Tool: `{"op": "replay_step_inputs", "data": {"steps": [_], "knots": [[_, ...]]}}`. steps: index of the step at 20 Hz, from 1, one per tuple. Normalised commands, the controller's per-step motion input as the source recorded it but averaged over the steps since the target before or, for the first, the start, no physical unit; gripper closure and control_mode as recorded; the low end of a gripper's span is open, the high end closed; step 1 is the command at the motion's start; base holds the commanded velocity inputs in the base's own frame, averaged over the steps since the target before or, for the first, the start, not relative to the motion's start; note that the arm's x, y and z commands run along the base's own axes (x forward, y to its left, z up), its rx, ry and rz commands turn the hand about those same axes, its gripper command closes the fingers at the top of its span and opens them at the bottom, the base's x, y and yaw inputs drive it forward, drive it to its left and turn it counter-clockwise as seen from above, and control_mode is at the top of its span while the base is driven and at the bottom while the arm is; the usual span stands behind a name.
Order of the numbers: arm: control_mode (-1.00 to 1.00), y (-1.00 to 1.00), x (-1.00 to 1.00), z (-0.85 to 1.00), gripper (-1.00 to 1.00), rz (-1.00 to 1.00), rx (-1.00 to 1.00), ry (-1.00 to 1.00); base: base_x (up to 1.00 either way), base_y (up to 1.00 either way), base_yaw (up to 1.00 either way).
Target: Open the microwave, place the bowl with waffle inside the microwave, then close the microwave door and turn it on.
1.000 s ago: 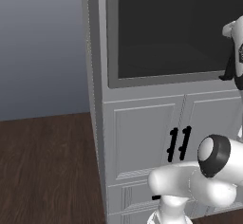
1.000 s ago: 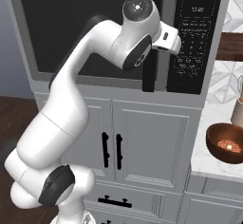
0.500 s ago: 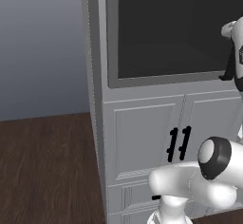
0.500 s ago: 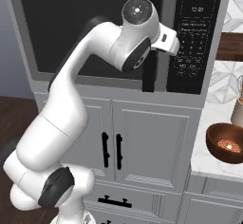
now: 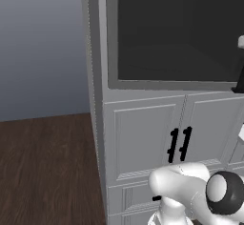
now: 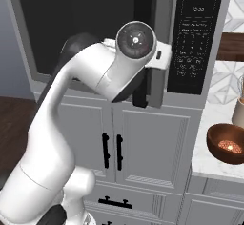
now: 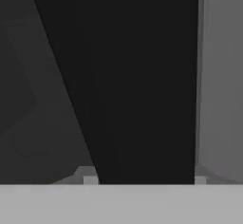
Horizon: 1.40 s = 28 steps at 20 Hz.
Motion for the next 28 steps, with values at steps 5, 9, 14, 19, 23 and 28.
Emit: {"op": "replay_step_inputs", "data": {"steps": [5, 9, 14, 19, 23, 28], "knots": [[-1.0, 0.2, -0.91, 0.0, 1.0, 0.21, 0.0, -0.08, 0.0, 0.0, 0.0], [-1.0, 0.14, -0.51, 0.0, 1.0, 0.19, 0.0, 0.0, 0.0, 0.0, 0.0], [-1.0, 0.26, -0.71, 0.0, 1.0, 0.16, 0.0, -0.01, 0.0, 0.0, 0.0], [-1.0, 0.37, -0.59, 0.0, 1.0, 0.14, 0.0, 0.0, 0.0, 0.0, 0.0], [-1.0, 0.31, -0.73, -0.02, 1.0, 0.12, 0.0, 0.0, 0.0, 0.0, 0.0], [-1.0, 0.26, -0.97, 0.0, 1.0, 0.21, 0.0, -0.03, 0.0, 0.0, 0.0]]}}
